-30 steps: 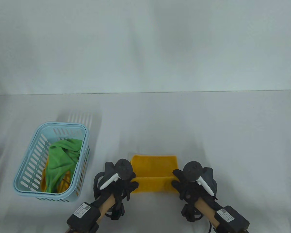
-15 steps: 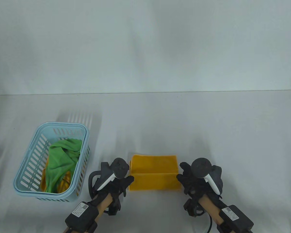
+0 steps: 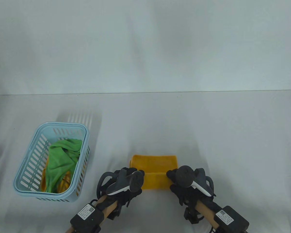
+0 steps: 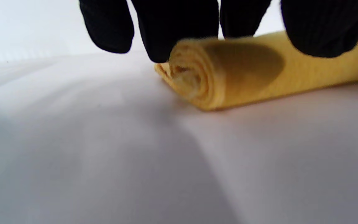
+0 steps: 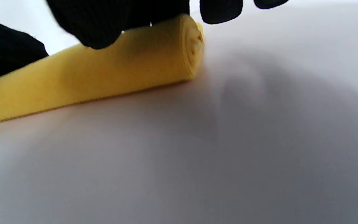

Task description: Roll square towel into towel roll

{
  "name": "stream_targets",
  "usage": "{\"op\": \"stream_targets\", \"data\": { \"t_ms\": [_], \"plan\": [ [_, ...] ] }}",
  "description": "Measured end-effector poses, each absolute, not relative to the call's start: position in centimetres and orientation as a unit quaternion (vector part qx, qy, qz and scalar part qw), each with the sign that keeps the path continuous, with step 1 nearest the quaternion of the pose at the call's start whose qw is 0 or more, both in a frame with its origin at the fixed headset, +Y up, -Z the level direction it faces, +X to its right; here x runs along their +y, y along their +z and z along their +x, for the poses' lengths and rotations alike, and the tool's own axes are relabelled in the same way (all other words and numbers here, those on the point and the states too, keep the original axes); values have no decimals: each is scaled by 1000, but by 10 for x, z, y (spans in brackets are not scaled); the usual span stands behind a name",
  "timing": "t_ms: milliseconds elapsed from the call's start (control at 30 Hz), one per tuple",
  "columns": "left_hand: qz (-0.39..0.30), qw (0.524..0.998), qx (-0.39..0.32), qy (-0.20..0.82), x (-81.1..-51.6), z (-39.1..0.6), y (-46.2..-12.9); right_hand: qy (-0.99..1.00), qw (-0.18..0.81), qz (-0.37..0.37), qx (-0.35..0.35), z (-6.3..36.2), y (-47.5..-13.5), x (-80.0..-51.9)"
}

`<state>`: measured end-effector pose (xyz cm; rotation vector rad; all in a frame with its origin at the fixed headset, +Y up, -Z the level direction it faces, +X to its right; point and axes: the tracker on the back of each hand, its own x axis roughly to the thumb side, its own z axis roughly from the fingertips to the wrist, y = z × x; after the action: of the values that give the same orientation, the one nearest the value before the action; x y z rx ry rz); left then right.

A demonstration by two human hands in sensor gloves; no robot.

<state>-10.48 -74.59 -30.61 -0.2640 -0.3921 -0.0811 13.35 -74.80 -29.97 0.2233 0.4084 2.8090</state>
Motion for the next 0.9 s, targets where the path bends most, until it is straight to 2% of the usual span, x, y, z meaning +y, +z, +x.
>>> {"op": "stream_targets", "data": {
  "t_ms": [233, 500, 633, 900],
  "plan": [
    [-145, 970, -186, -64, -757, -105, -309, 982, 88, 75, 152, 130, -300, -759],
    [-155, 971, -172, -58, -761, -109, -313, 984, 92, 63, 141, 132, -302, -761],
    [-150, 973, -169, -36, -754, -111, -314, 982, 116, 61, 134, 135, -304, -758],
    [-190, 966, -115, 131, -741, -135, -324, 952, 265, 5, 155, 153, -309, -751]
  ]
}}
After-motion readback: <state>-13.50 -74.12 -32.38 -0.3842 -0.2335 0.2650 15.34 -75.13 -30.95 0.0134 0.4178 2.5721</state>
